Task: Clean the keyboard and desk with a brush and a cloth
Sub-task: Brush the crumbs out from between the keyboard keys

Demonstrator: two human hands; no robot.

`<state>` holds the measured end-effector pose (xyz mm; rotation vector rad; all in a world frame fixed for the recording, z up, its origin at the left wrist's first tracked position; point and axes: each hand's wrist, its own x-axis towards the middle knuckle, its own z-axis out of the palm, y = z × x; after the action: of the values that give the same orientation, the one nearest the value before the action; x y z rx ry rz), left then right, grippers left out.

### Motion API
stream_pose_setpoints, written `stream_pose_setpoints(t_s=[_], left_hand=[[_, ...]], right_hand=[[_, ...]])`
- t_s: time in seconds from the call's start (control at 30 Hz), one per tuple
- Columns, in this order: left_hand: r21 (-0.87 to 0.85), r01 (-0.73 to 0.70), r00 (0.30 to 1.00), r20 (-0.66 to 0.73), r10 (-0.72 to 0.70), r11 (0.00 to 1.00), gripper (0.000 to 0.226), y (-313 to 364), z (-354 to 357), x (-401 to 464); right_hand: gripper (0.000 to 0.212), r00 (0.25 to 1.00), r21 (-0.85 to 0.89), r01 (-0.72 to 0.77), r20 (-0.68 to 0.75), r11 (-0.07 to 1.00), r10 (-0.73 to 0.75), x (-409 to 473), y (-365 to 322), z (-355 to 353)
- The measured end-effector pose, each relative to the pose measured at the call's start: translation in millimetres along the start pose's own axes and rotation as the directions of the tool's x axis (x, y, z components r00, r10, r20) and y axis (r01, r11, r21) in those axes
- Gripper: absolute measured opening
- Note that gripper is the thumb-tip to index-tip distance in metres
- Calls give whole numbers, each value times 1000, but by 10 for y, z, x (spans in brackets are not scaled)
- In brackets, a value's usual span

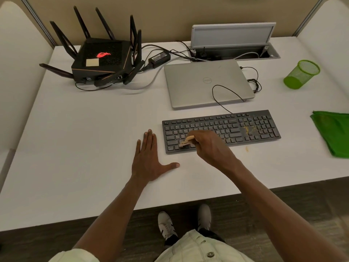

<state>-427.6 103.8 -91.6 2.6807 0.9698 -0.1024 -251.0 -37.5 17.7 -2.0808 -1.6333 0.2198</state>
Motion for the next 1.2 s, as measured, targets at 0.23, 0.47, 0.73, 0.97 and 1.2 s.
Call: stream_pose_setpoints(t_s=[0.23,0.47,0.73,0.97,1.2], left_hand=[[-12,-4,1000,-11,4,1000,150,-3,18,3],[2,1,1000,0,-1,1000,149,-11,18,3],[18,2,1000,10,-2,1000,149,-11,10,6],[4,6,1000,16,-6,1000,150,-14,15,13],[3,3,1000,20,-3,1000,149,-4,5,4]], right_hand=[[9,992,-15,-75,-106,997,73,26,41,-75],[22,955,24,-272,-118,962,273,106,-159,-1],[35,892,103,-390,-205,915,403,255,-182,12],[33,890,68,-439,-100,896,444,124,-197,5],[27,876,108,-444,-158,889,456,197,-286,38]])
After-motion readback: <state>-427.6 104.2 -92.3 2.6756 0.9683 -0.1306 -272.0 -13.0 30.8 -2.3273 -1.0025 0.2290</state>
